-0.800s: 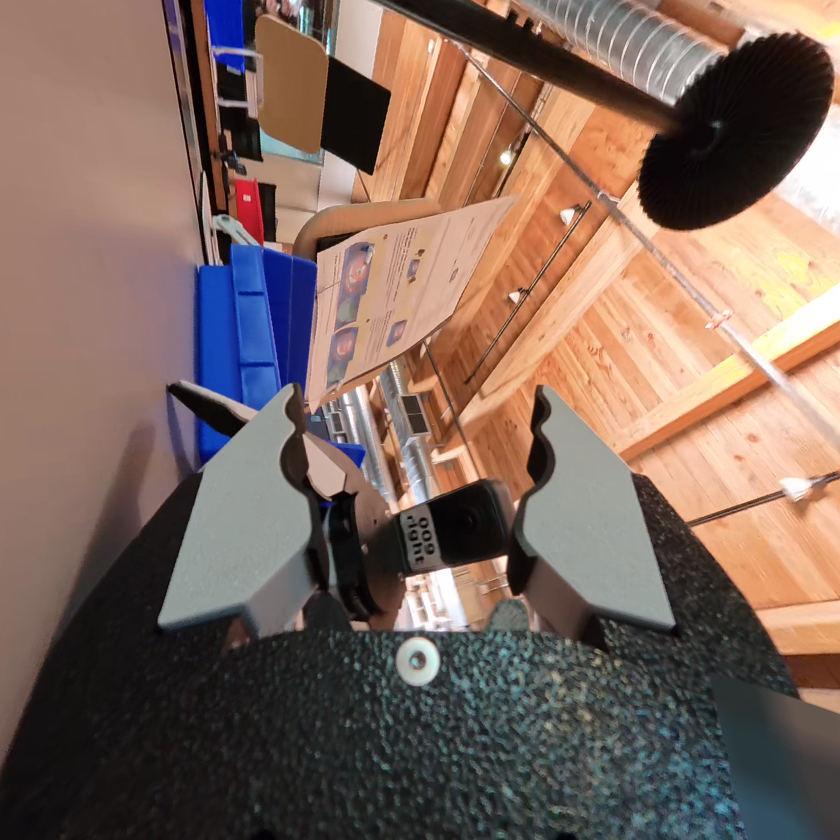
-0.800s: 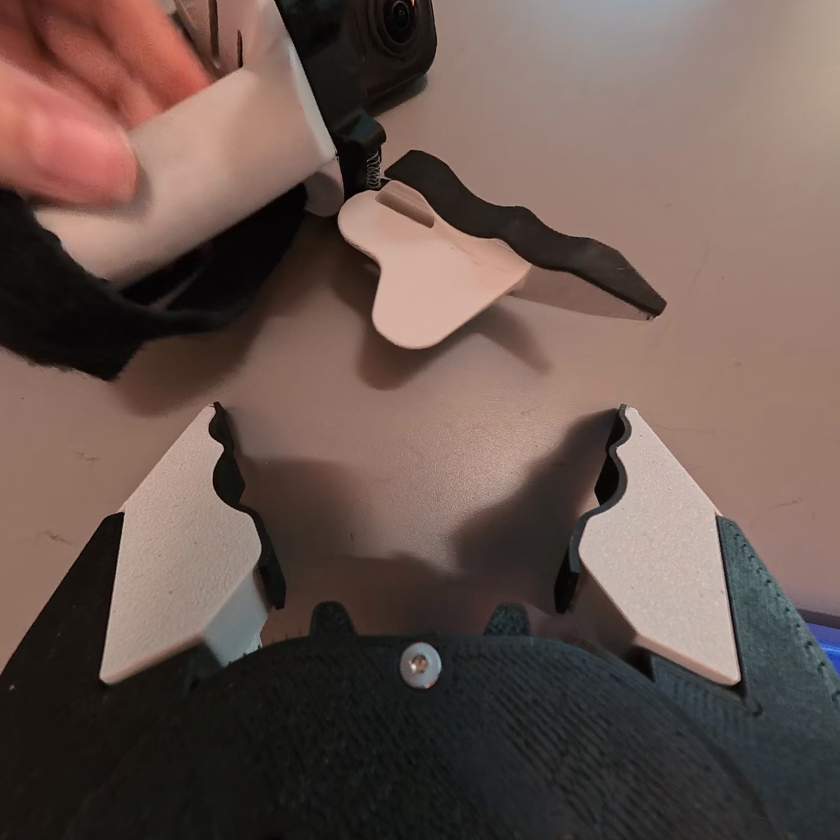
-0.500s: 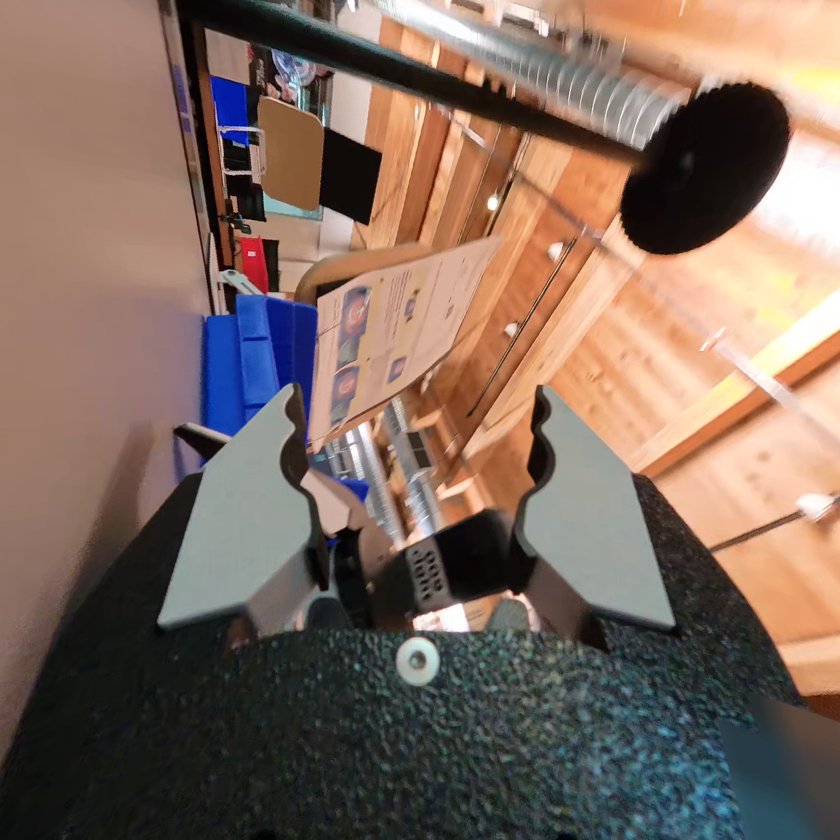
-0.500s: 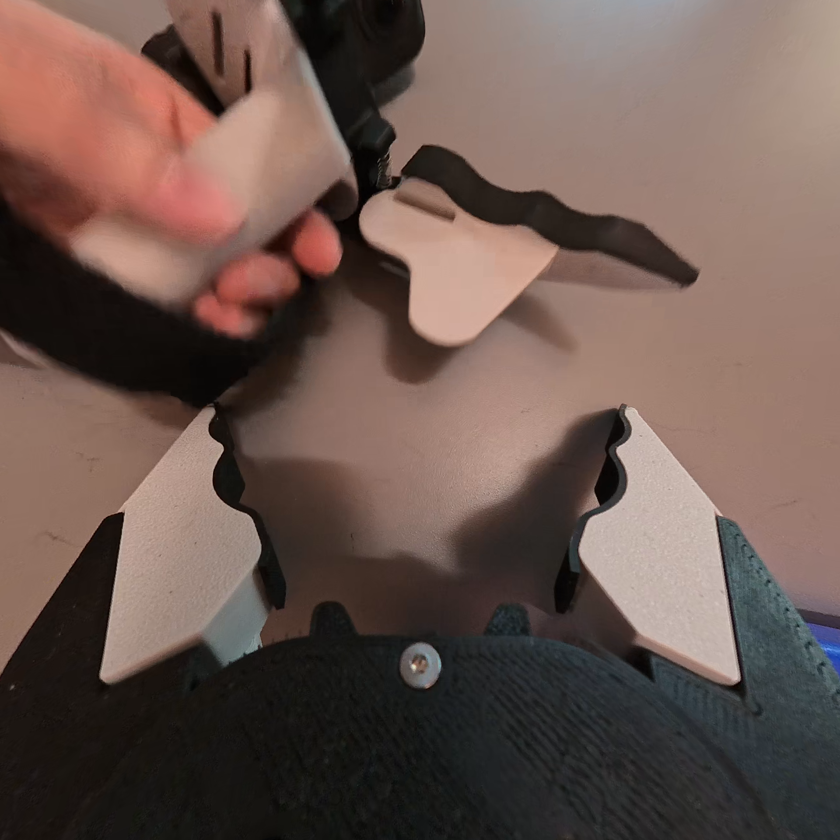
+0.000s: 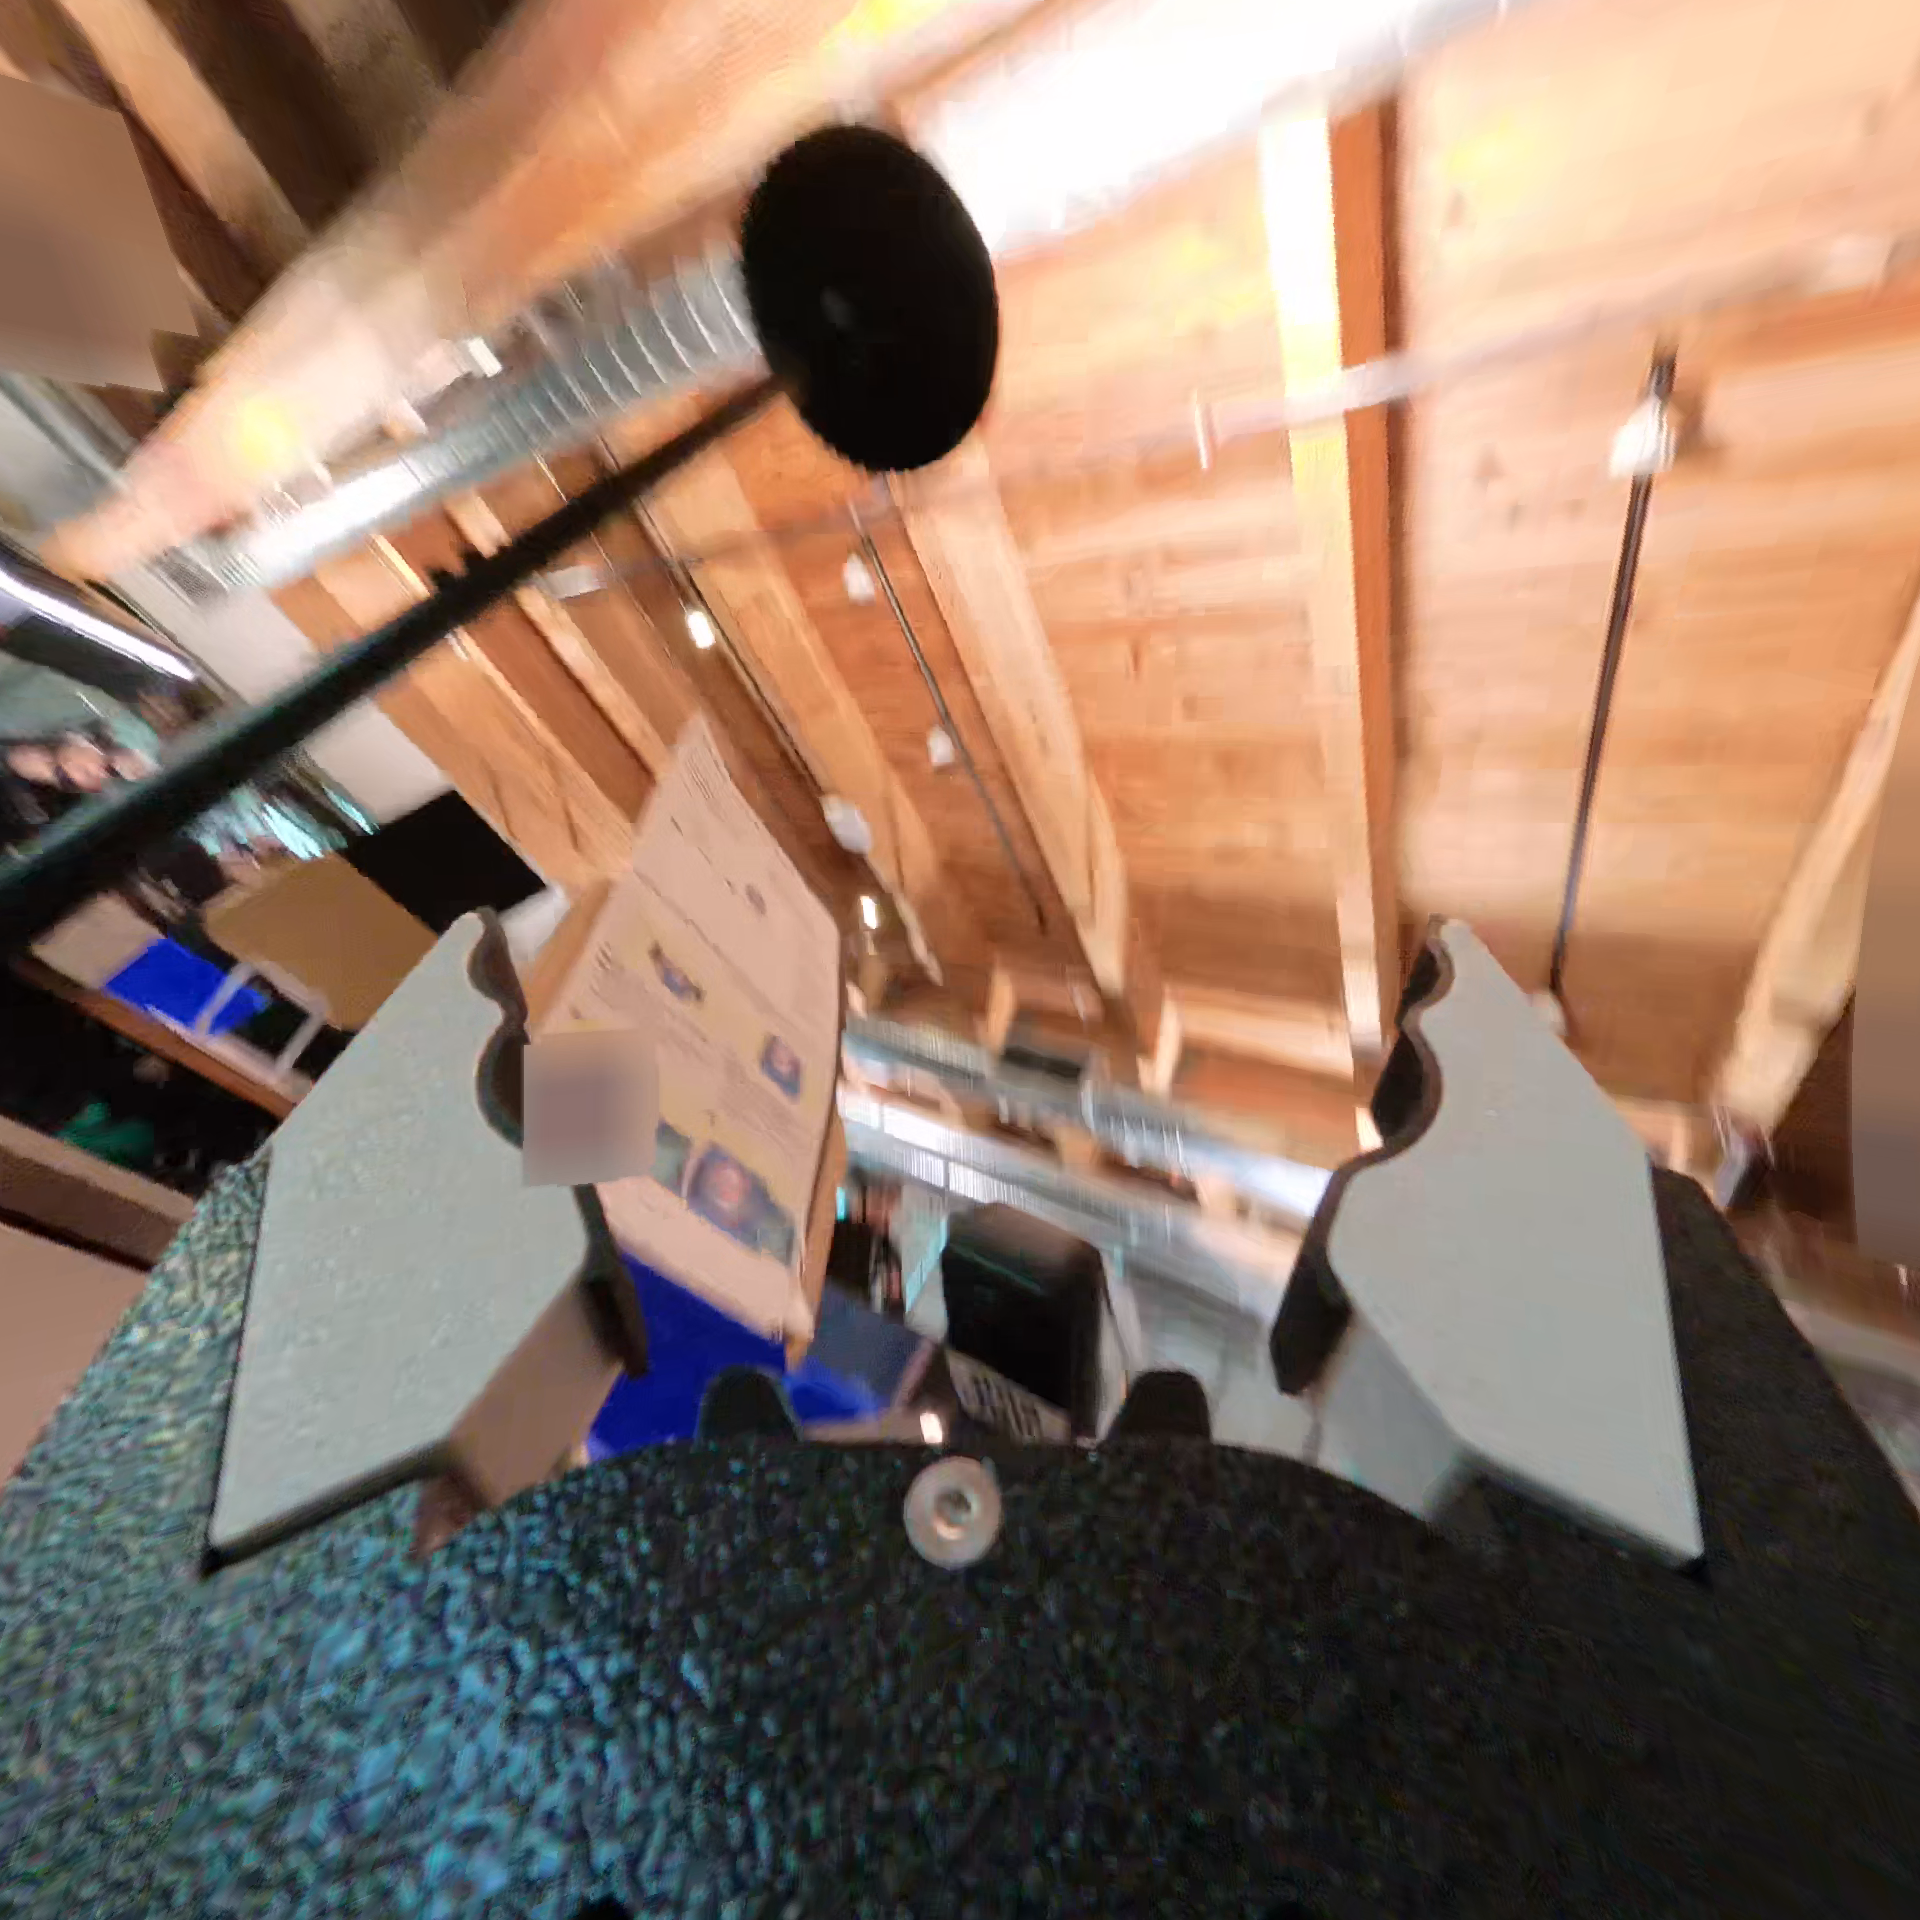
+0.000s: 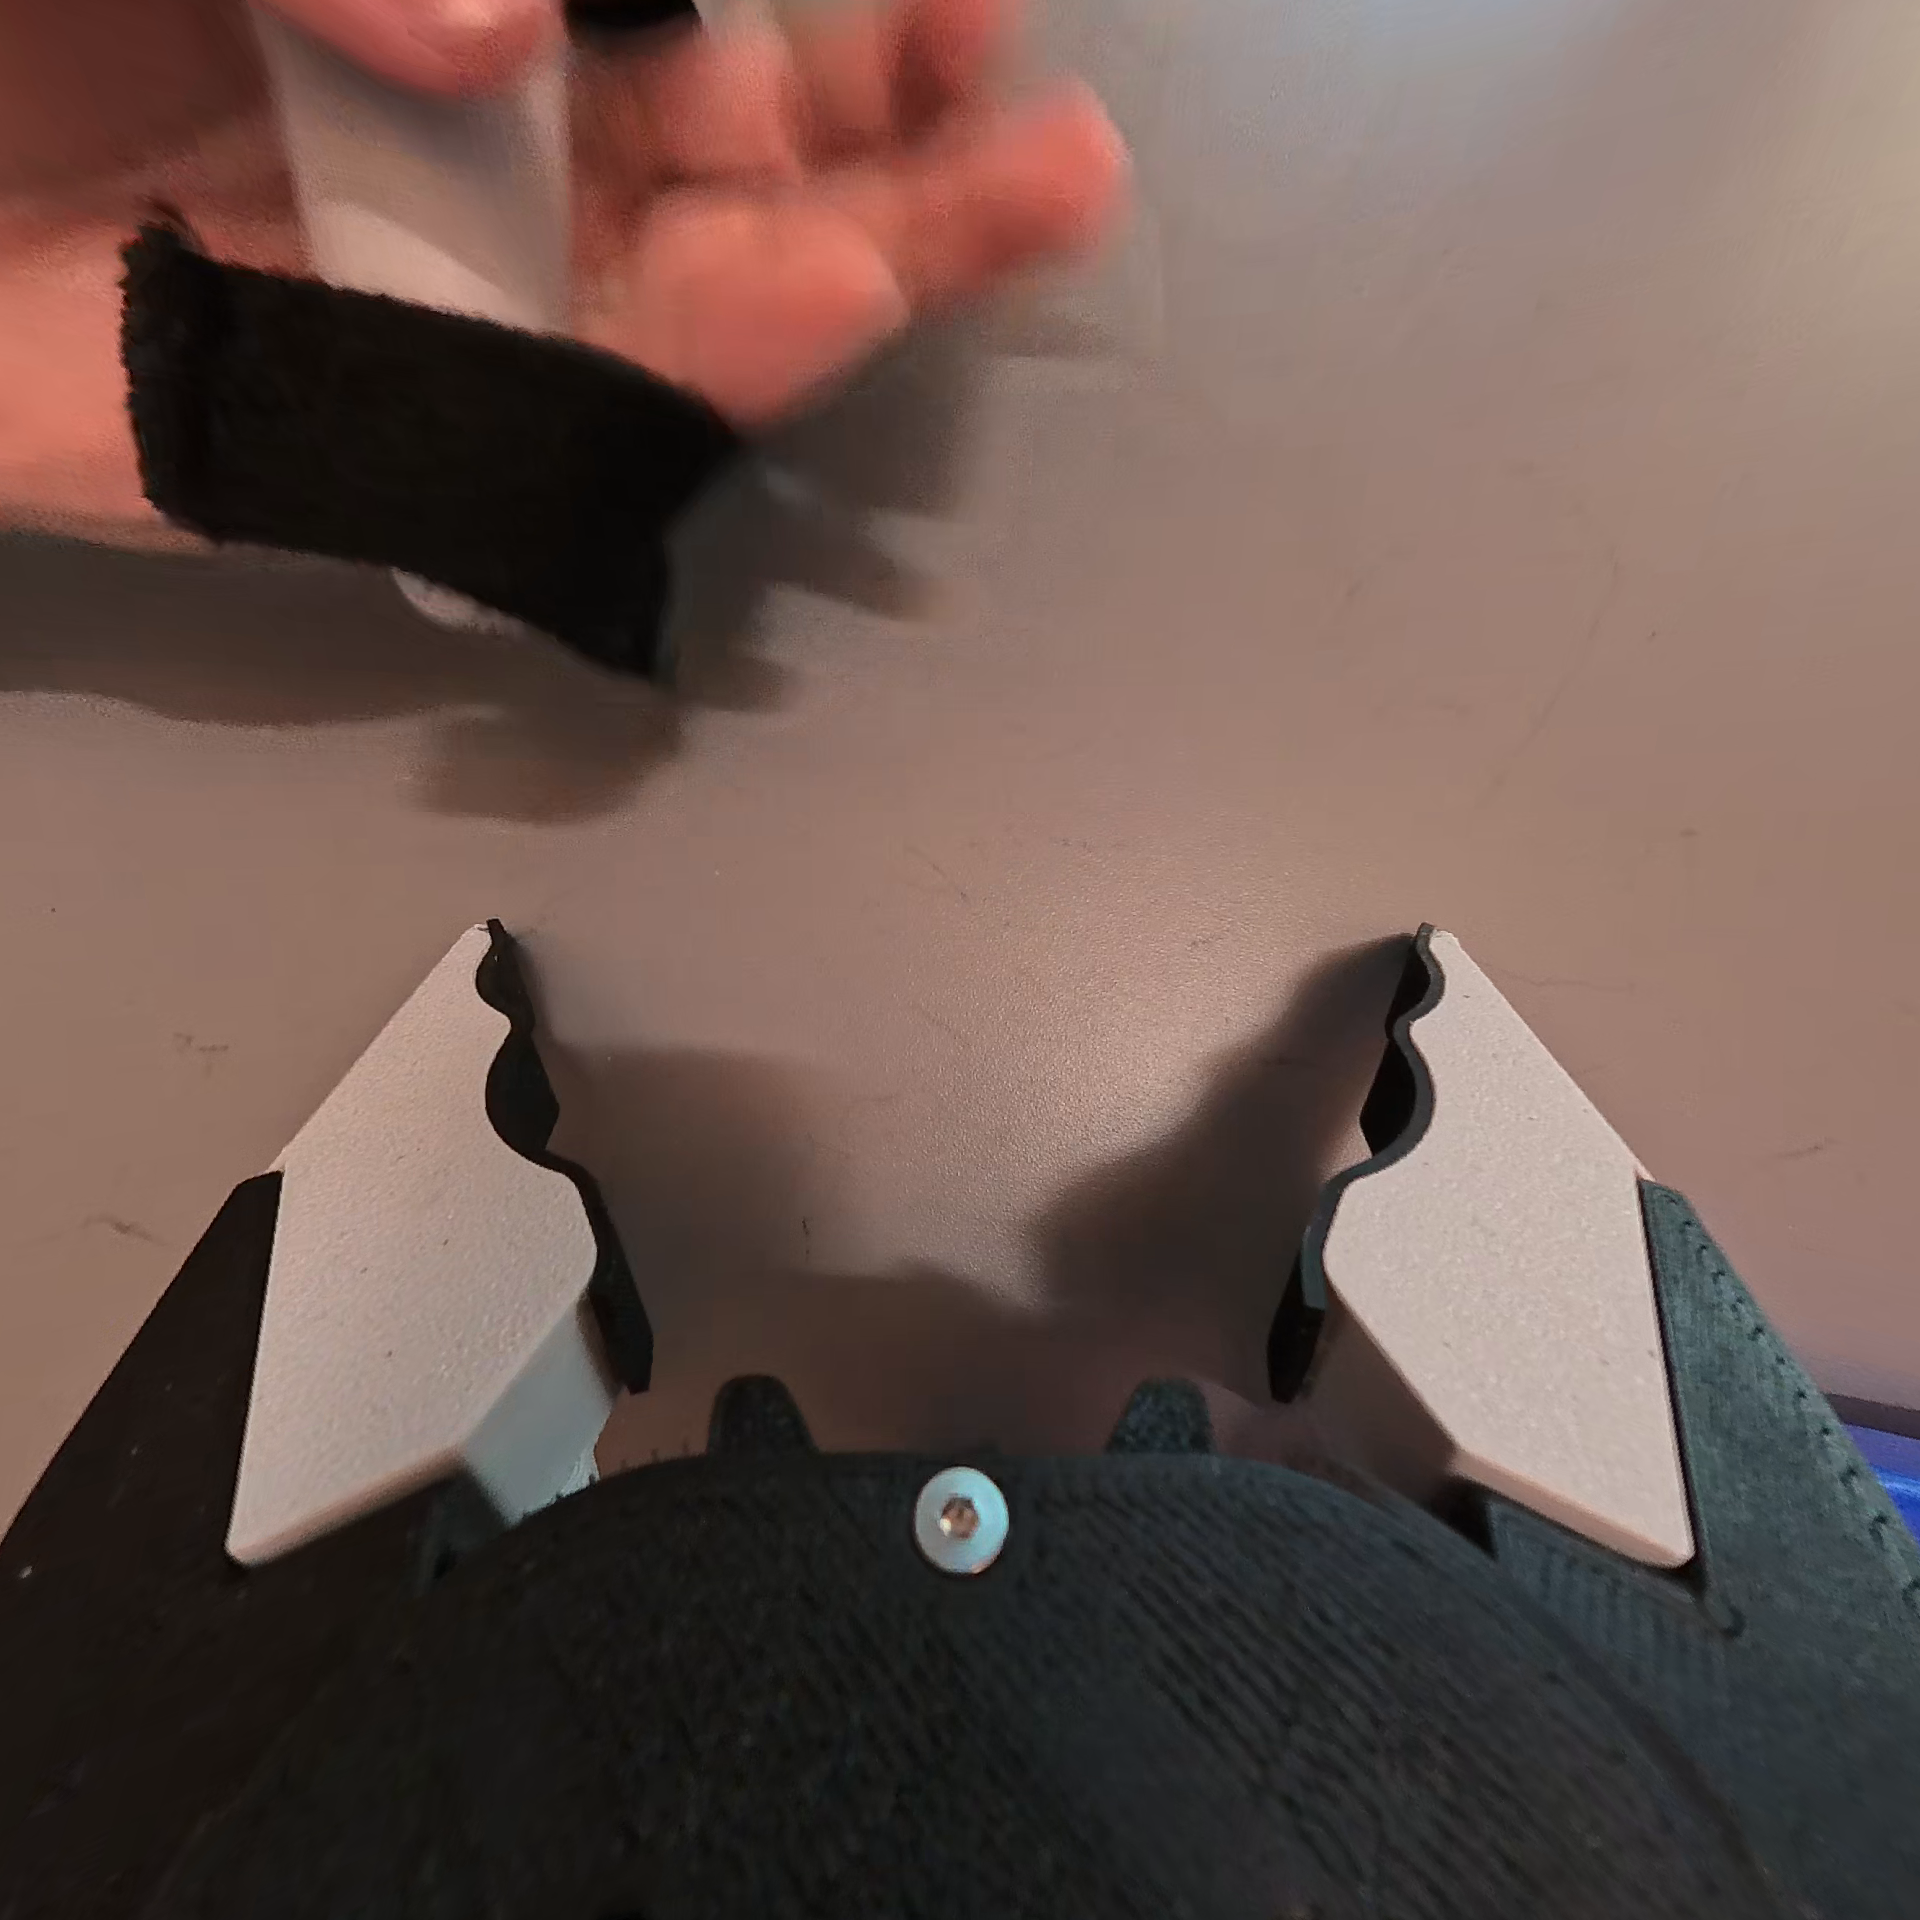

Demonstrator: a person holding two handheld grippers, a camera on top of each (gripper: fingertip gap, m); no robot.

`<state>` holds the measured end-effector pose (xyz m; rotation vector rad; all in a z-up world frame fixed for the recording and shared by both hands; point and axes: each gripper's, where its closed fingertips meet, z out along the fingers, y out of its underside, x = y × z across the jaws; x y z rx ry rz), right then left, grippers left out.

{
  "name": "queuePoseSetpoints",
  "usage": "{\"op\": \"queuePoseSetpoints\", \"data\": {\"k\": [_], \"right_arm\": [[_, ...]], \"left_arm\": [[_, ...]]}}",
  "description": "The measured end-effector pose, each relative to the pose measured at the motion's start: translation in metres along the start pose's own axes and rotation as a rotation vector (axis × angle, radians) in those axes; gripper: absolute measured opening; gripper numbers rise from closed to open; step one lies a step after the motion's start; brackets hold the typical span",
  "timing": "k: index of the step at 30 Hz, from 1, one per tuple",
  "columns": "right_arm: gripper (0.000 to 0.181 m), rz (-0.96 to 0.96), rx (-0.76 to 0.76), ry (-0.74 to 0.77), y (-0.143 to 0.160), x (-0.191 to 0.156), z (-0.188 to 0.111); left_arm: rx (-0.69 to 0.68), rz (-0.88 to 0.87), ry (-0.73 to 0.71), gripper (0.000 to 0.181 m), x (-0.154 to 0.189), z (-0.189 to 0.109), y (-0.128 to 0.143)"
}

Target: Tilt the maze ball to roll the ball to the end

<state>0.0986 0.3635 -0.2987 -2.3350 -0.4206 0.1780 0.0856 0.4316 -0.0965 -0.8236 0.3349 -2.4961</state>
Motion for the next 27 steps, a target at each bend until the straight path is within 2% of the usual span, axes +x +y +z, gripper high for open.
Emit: {"op": "queuePoseSetpoints", "data": {"k": [3,7,9,11,13,16,18,20,21,24,25,27], "right_arm": [[0.156,0.000,0.000,0.000,0.000,0.000,0.000],[0.156,0.000,0.000,0.000,0.000,0.000,0.000],[0.156,0.000,0.000,0.000,0.000,0.000,0.000],[0.156,0.000,0.000,0.000,0.000,0.000,0.000],[0.156,0.000,0.000,0.000,0.000,0.000,0.000],[0.156,0.000,0.000,0.000,0.000,0.000,0.000],[0.156,0.000,0.000,0.000,0.000,0.000,0.000],[0.156,0.000,0.000,0.000,0.000,0.001,0.000],[0.156,0.000,0.000,0.000,0.000,0.001,0.000],[0.156,0.000,0.000,0.000,0.000,0.001,0.000],[0.156,0.000,0.000,0.000,0.000,0.001,0.000],[0.156,0.000,0.000,0.000,0.000,0.001,0.000]], "left_arm": [[-0.275,0.094,0.192,0.157,0.048,0.007,0.028],[-0.309,0.481,0.224,0.158,0.087,0.022,0.025],[-0.354,0.670,0.298,0.157,0.109,0.023,0.033],[-0.396,0.930,0.359,0.157,0.124,0.021,0.045],[-0.422,1.078,0.362,0.157,0.130,0.022,0.051],[-0.487,1.072,0.327,0.157,0.129,0.025,0.054],[-0.630,1.238,0.347,0.157,0.120,0.016,0.070],[-0.693,1.422,0.319,0.157,0.112,0.016,0.075],[-0.672,1.436,0.305,0.157,0.114,0.018,0.073],[-0.584,1.298,0.223,0.156,0.120,0.029,0.062],[-0.611,1.354,0.218,0.157,0.116,0.029,0.064],[-0.748,1.618,0.196,0.157,0.096,0.021,0.071]]}}
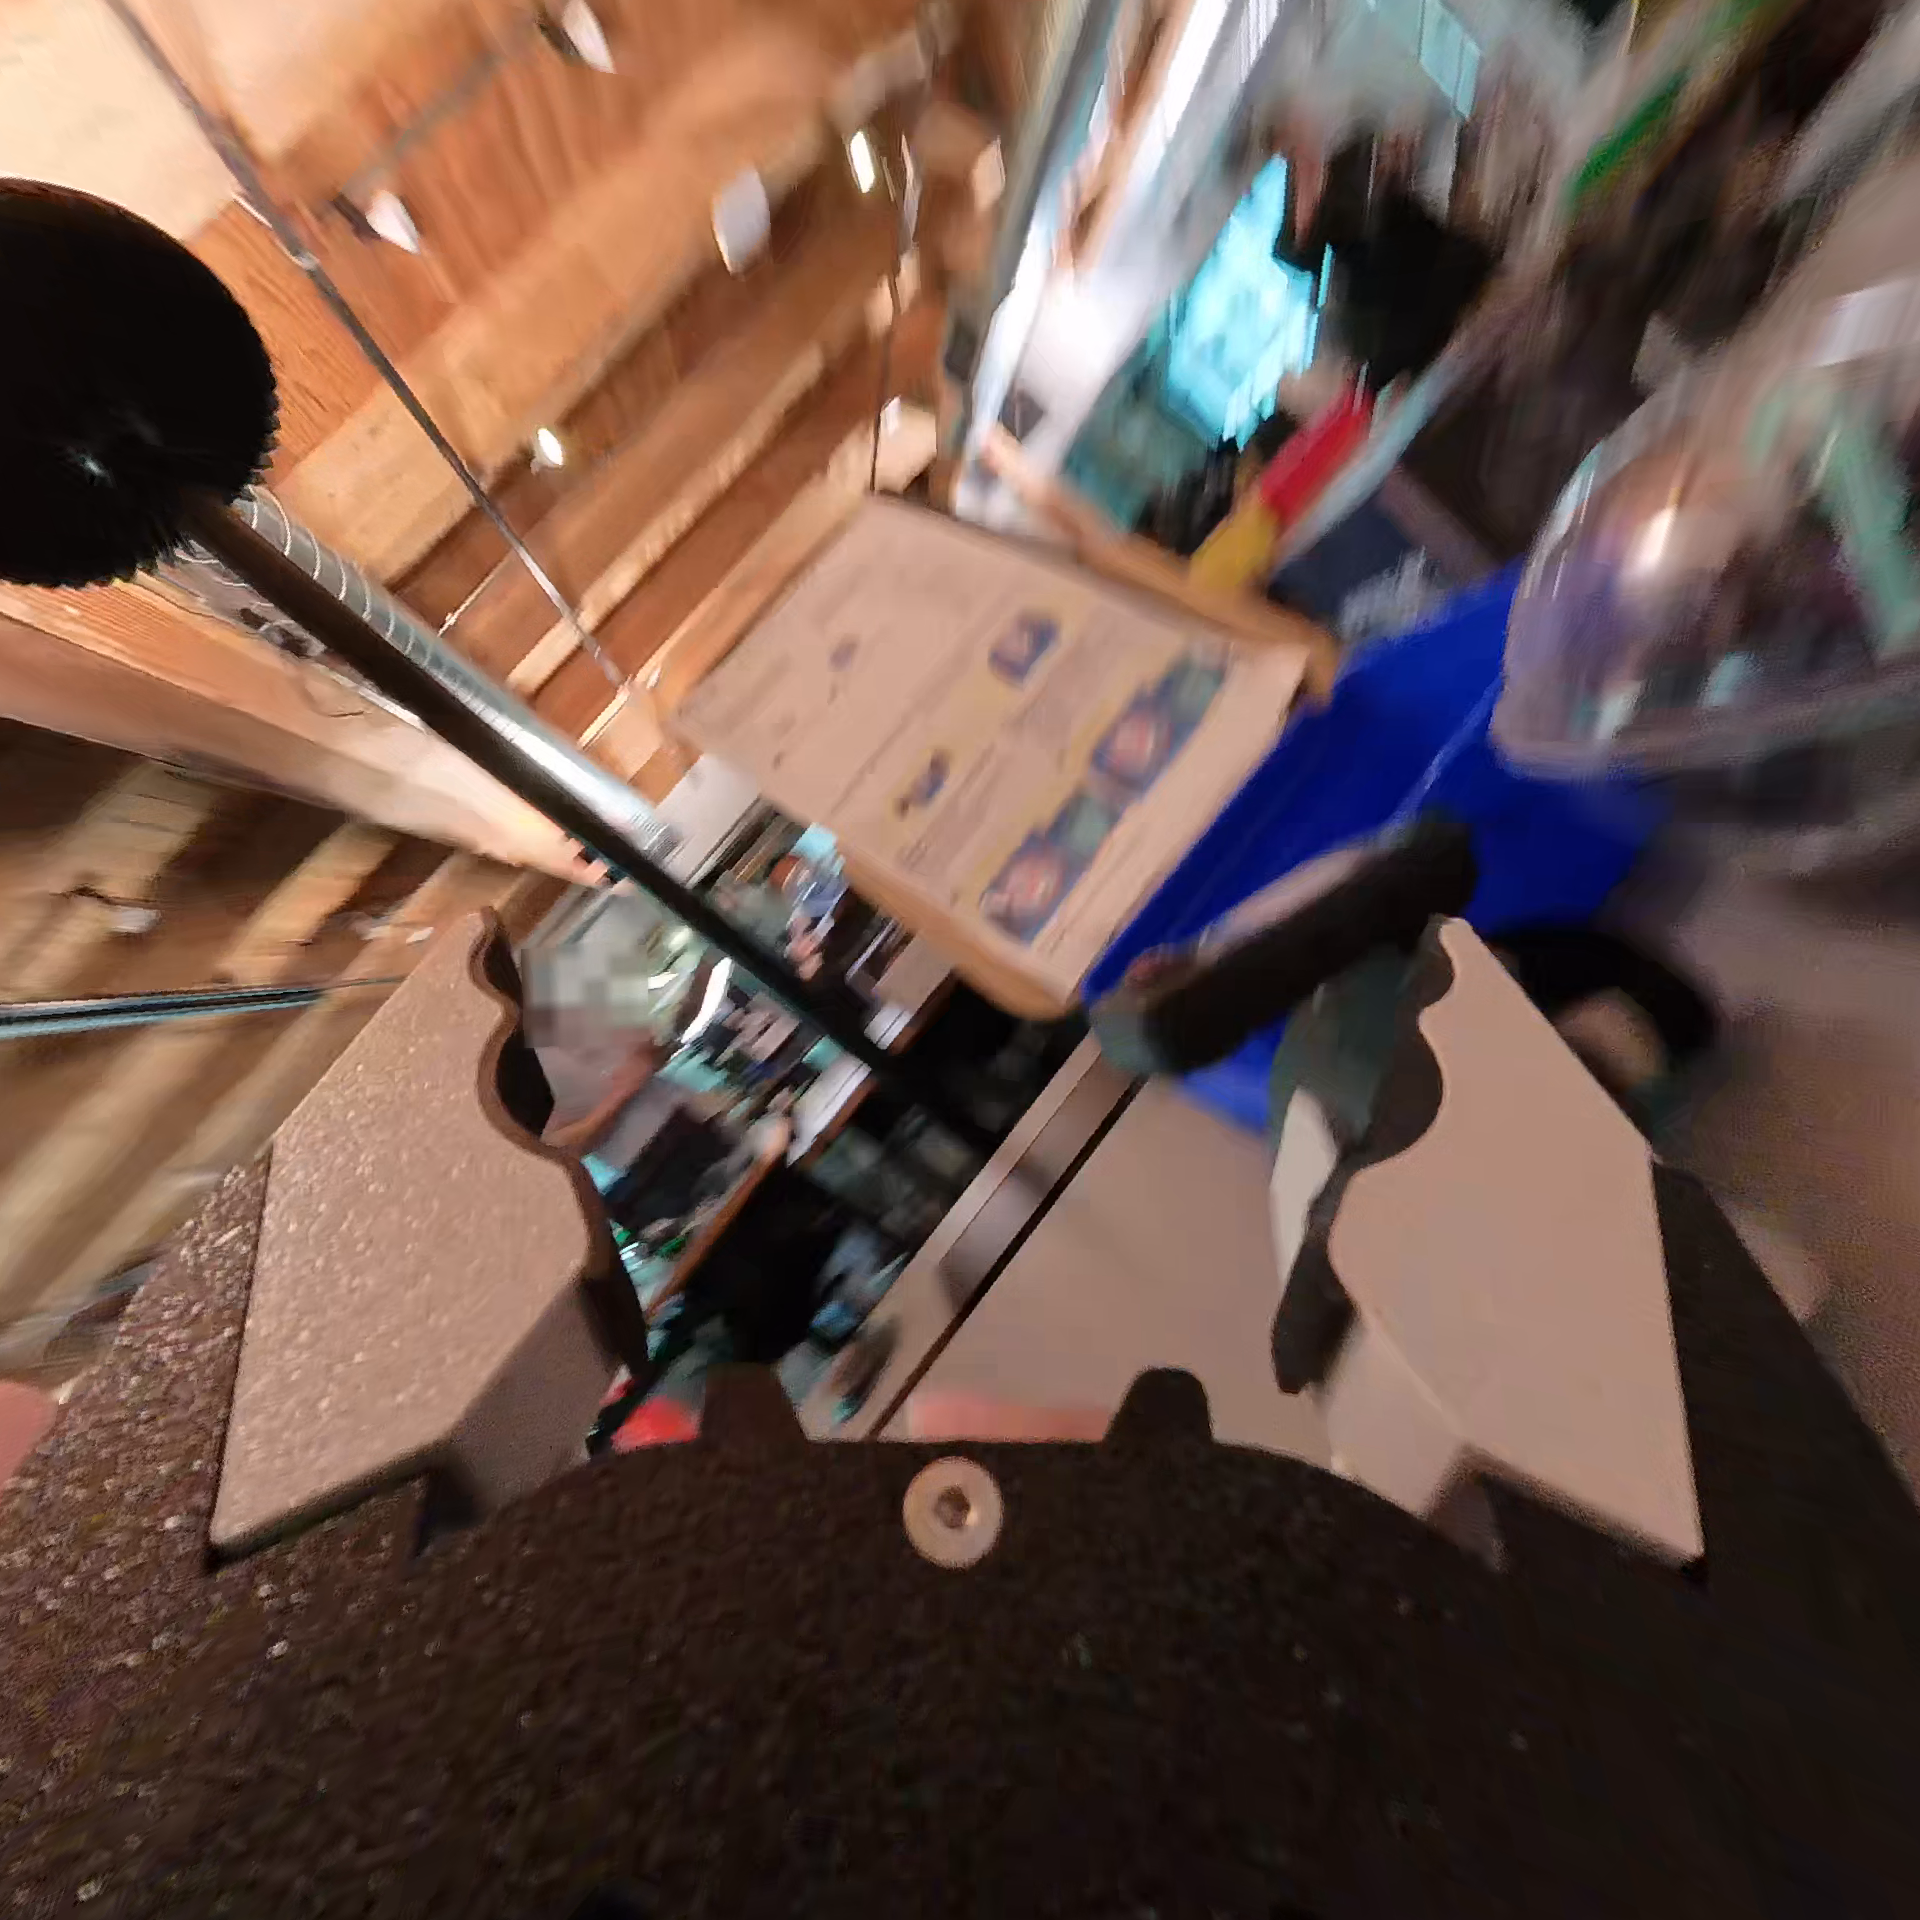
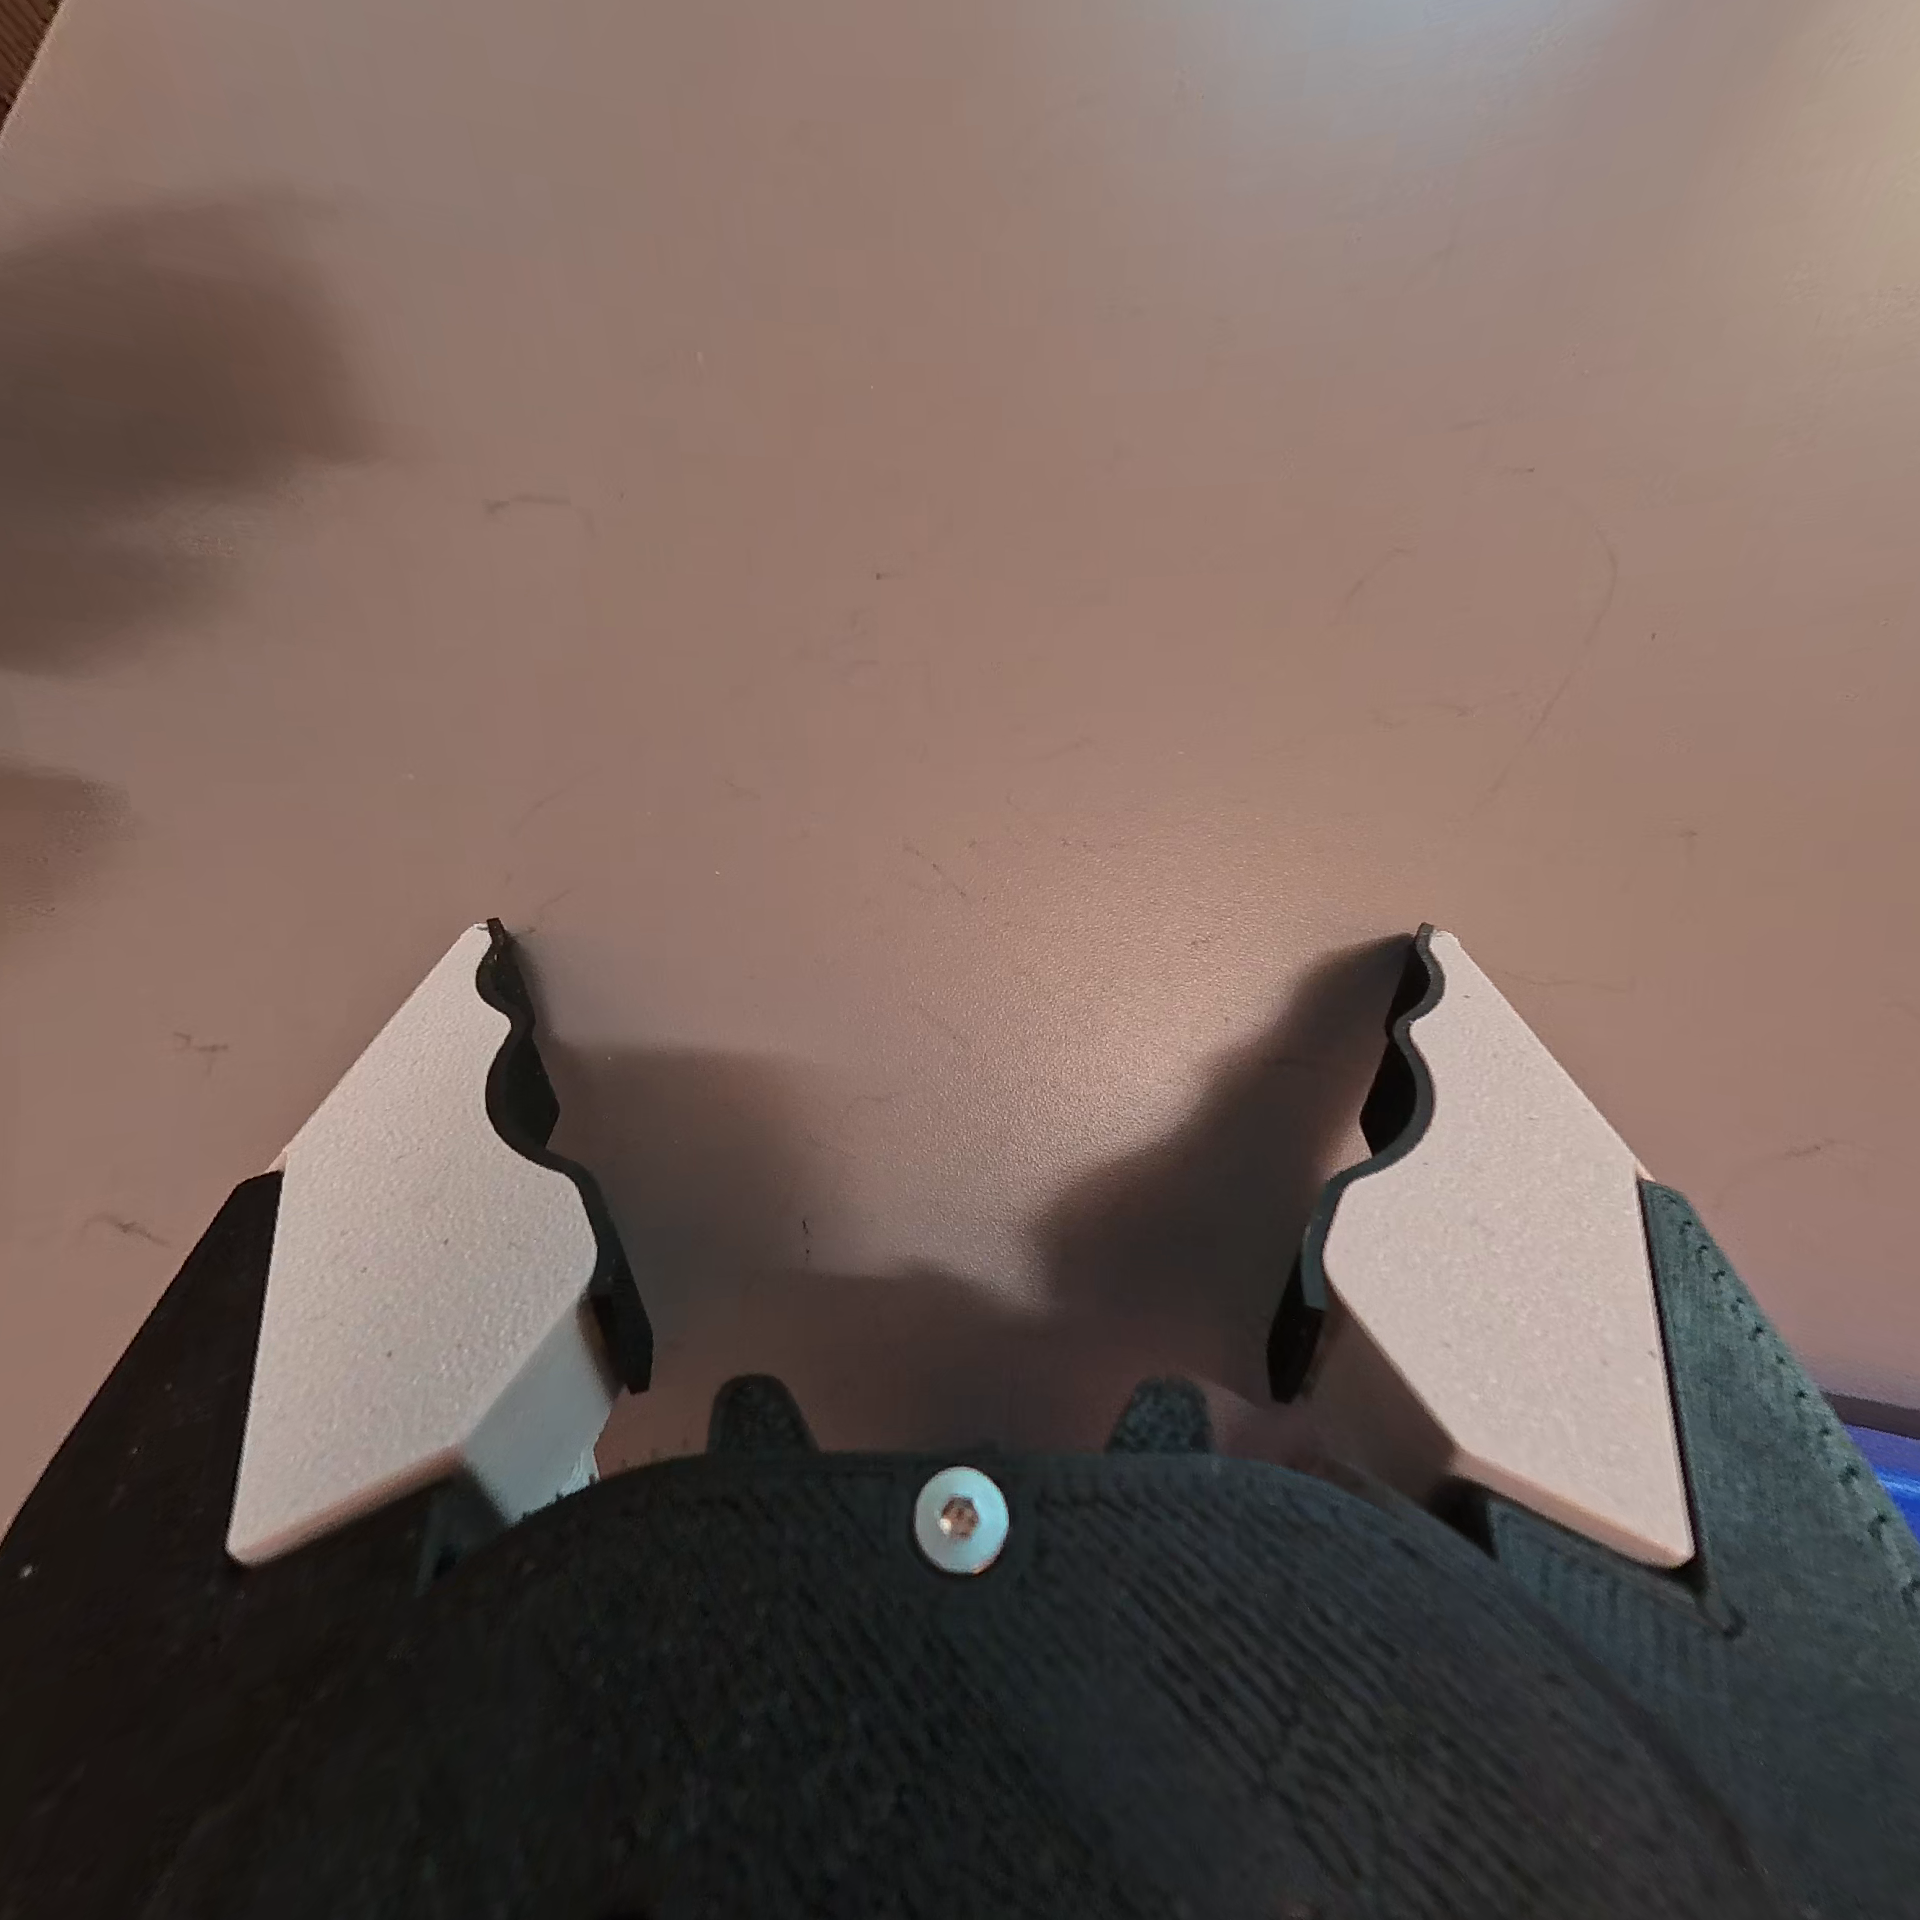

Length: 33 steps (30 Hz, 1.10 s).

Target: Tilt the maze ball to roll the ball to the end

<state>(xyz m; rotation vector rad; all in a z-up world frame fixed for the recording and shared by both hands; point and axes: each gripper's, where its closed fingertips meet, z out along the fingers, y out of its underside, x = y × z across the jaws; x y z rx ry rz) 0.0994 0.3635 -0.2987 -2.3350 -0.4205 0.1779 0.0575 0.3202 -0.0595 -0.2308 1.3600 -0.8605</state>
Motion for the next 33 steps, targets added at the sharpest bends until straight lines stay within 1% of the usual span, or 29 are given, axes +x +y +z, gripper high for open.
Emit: {"op": "queuePoseSetpoints", "data": {"k": [1,2,4,5,6,7,8,10,12,15,17,19,20,22,23,24,27,29,30,32,33], "right_arm": [[0.156,0.000,0.000,0.000,0.000,0.000,0.000],[0.156,0.000,0.000,0.000,0.000,0.000,0.000],[0.156,0.000,0.000,0.000,0.000,0.000,0.000],[0.156,0.000,0.000,0.000,0.000,0.000,0.000],[0.156,0.000,0.000,0.000,0.000,0.000,0.000],[0.156,0.000,0.000,0.000,0.000,0.000,0.000],[0.156,0.000,0.000,0.000,0.000,0.000,0.000],[0.156,0.000,0.000,0.000,0.000,0.000,0.000],[0.156,0.000,0.000,0.000,0.000,0.000,0.000],[0.156,0.000,0.000,0.000,0.000,0.000,0.000],[0.156,0.000,0.000,0.000,0.000,0.000,0.000],[0.156,0.000,0.000,0.000,0.000,0.000,0.000],[0.156,0.000,0.000,0.000,0.000,0.000,0.000],[0.156,0.000,0.000,0.000,0.000,0.000,0.000],[0.156,0.000,0.000,0.000,0.000,0.000,0.000],[0.156,0.000,0.000,0.000,0.000,0.000,0.000],[0.156,0.000,0.000,0.000,0.000,-0.001,0.000],[0.156,0.000,0.000,0.000,0.000,-0.001,0.000],[0.156,0.000,0.000,0.000,0.000,-0.001,0.000],[0.156,0.000,0.000,0.000,0.000,-0.001,0.000],[0.157,0.000,0.000,0.000,0.000,-0.001,0.000]], "left_arm": [[-0.025,0.086,-0.037,0.153,-0.002,0.000,0.002],[0.007,0.079,-0.072,0.150,-0.005,-0.001,-0.005],[0.076,-0.132,-0.032,0.156,-0.005,0.000,-0.017],[0.068,-0.212,-0.020,0.157,-0.005,0.002,-0.016],[0.025,-0.250,-0.016,0.156,-0.005,0.003,-0.012],[-0.009,-0.265,-0.023,0.156,-0.005,0.003,-0.008],[-0.010,-0.288,-0.047,0.154,-0.009,0.003,-0.009],[0.023,-0.364,-0.075,0.151,-0.014,0.001,-0.014],[0.039,-0.405,-0.073,0.147,-0.012,0.001,-0.014],[0.018,-0.426,-0.079,0.142,-0.004,0.002,-0.008],[0.043,-0.515,-0.067,0.134,0.000,0.002,-0.010],[0.078,-0.610,-0.060,0.131,0.002,0.002,-0.013],[0.102,-0.629,-0.057,0.130,0.003,0.003,-0.014],[0.130,-0.628,-0.107,0.128,0.002,0.003,-0.012],[0.127,-0.622,-0.146,0.128,0.000,0.003,-0.009],[0.110,-0.621,-0.163,0.122,0.001,0.003,-0.005],[0.057,-0.626,-0.136,0.125,0.011,0.006,0.000],[0.058,-0.589,-0.167,0.125,0.006,0.002,-0.001],[0.045,-0.601,-0.162,0.126,0.005,0.000,0.000],[-0.013,-0.685,-0.132,0.135,0.005,-0.004,0.007],[-0.016,-0.707,-0.122,0.140,0.004,-0.007,0.009]]}}
